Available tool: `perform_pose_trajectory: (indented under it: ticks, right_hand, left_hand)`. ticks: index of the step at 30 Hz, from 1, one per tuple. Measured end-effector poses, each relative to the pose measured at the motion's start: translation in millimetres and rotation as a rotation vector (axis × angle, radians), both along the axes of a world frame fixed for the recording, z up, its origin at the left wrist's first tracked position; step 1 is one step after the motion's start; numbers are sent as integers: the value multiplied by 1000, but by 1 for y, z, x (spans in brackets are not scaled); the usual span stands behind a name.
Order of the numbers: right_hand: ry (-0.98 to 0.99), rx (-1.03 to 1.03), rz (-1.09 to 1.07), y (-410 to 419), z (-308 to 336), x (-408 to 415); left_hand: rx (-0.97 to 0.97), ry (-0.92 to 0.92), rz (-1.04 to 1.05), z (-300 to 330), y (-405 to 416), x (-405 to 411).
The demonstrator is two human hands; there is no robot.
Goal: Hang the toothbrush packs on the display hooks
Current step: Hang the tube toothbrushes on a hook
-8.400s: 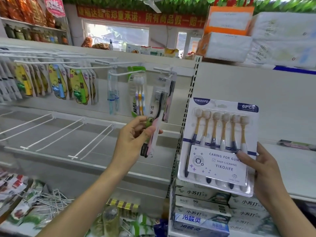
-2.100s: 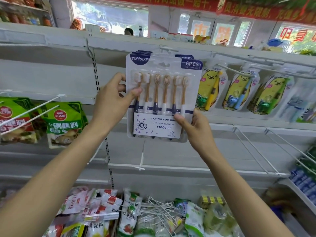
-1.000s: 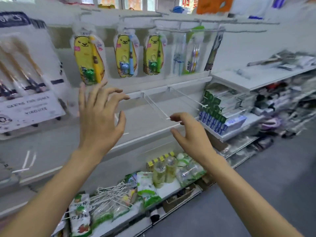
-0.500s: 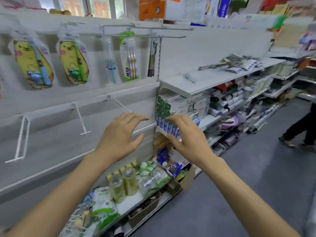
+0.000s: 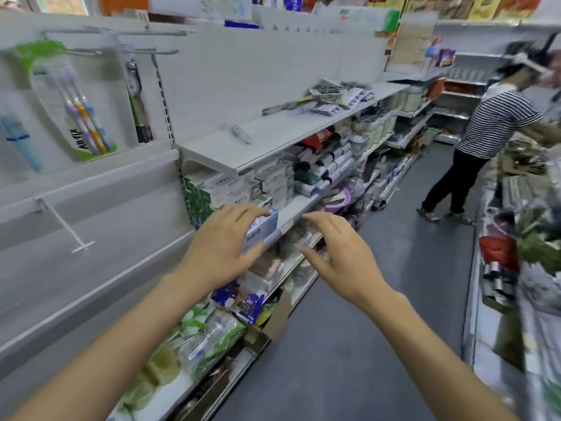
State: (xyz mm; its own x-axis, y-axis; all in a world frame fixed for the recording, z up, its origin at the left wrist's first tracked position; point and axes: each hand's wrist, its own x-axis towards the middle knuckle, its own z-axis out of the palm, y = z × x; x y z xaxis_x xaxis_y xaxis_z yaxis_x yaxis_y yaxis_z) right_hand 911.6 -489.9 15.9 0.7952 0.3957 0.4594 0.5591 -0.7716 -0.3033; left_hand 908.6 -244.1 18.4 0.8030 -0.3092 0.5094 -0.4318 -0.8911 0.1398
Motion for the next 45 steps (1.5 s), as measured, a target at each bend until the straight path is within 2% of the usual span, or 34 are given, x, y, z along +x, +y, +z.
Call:
perform_pose_trajectory:
  ticks: [10, 20, 26, 33, 36, 41, 45]
  right_hand:
    - [29, -10, -115, -66, -19, 125]
    - [48, -35, -81, -83, -1, 285]
    - [72, 22, 42, -75, -4, 365]
    - [7, -28, 189, -68, 4, 480]
    - [-12, -40, 242, -68, 14, 541]
    - [-42, -84, 241, -67, 39, 650]
    - [-24, -153, 213, -53, 51, 731]
  left_hand:
    - [-42, 43, -72, -13, -55, 157]
    - [-100, 31, -25, 6, -67, 304]
    - [-121, 19, 91, 20, -34, 349]
    - [-62, -16, 395, 35, 12, 410]
    - [54, 77, 479, 40, 23, 433]
    - [189, 243, 503, 44, 31, 466]
    - [165, 264, 579, 44, 37, 488]
